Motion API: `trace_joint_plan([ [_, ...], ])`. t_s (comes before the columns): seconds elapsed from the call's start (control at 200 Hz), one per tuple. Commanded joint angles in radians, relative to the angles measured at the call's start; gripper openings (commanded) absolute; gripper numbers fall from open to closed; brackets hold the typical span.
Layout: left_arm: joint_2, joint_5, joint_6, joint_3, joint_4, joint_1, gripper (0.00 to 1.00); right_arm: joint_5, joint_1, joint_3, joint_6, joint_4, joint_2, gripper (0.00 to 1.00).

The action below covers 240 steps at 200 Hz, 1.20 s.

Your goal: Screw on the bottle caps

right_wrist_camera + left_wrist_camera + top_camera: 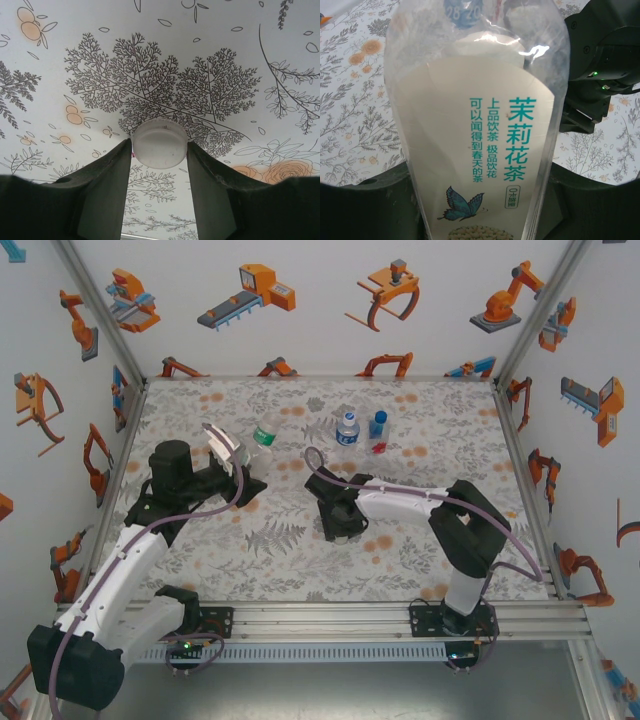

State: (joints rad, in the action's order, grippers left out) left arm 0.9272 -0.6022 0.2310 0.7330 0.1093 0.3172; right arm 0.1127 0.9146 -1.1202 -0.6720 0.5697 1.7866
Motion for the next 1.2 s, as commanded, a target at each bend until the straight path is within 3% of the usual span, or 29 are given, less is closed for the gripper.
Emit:
trace_joint_plan([
  [0.0,-0.002,-0.014,0.024,0.034,0.010,-0.005,0.00,0.036,0.010,-0.039,0.016,0.032,0.019,0.47],
  [1.197,-0.002,-0.014,0.025,0.037,0.016,-0.005,0.00,0.011,0.018,-0.052,0.012,0.065,0.027,0.46],
])
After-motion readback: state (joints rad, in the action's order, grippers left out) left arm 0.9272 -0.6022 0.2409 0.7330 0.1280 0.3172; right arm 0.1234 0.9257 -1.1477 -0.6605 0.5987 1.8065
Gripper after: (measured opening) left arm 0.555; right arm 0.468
